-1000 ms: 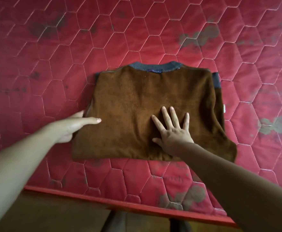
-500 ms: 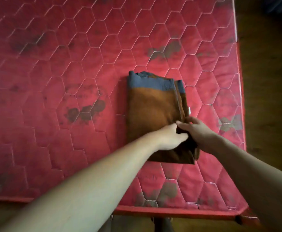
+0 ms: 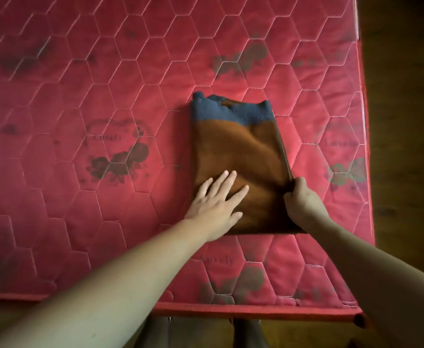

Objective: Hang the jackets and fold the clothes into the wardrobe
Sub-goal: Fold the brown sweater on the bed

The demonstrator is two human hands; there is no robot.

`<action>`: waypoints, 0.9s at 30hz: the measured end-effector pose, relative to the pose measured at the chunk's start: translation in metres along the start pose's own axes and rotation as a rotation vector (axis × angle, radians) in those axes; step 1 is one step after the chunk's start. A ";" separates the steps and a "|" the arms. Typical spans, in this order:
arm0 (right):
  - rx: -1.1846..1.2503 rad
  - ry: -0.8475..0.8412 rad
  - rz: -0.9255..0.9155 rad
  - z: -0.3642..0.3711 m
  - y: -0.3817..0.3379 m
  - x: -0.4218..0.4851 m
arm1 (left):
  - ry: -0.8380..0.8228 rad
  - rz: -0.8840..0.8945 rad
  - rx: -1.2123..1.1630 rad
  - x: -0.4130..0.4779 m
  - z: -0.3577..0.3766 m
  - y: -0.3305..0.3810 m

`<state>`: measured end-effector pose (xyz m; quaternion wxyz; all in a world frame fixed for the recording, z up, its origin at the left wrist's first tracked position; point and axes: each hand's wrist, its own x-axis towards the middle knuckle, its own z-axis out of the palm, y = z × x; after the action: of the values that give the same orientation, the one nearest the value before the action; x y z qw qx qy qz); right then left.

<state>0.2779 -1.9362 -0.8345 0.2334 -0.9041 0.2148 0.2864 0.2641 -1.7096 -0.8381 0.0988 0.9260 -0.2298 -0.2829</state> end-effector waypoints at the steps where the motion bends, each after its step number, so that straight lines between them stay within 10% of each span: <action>1: -0.050 0.016 0.001 0.002 -0.005 0.001 | -0.005 0.006 0.016 0.001 0.002 -0.002; 5: -0.200 0.324 -0.300 0.004 -0.040 0.012 | 0.276 -0.031 0.035 0.017 -0.004 -0.009; 9: -0.311 0.243 -0.493 0.020 -0.059 0.048 | 0.363 -0.225 0.073 0.052 -0.012 -0.042; 19: -0.051 0.161 -0.369 0.031 -0.045 0.073 | 0.252 -0.186 -0.115 0.065 -0.005 -0.064; 23: 0.330 0.165 -0.144 0.025 -0.026 0.036 | 0.305 -0.434 -0.462 0.028 0.012 -0.060; 27: 0.320 0.107 0.024 0.026 -0.022 0.032 | 0.216 -0.444 -0.290 0.006 0.040 -0.072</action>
<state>0.3022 -1.9130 -0.8670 0.3593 -0.8667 0.2805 0.2029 0.2720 -1.6513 -0.8966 0.1895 0.9546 0.0333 -0.2274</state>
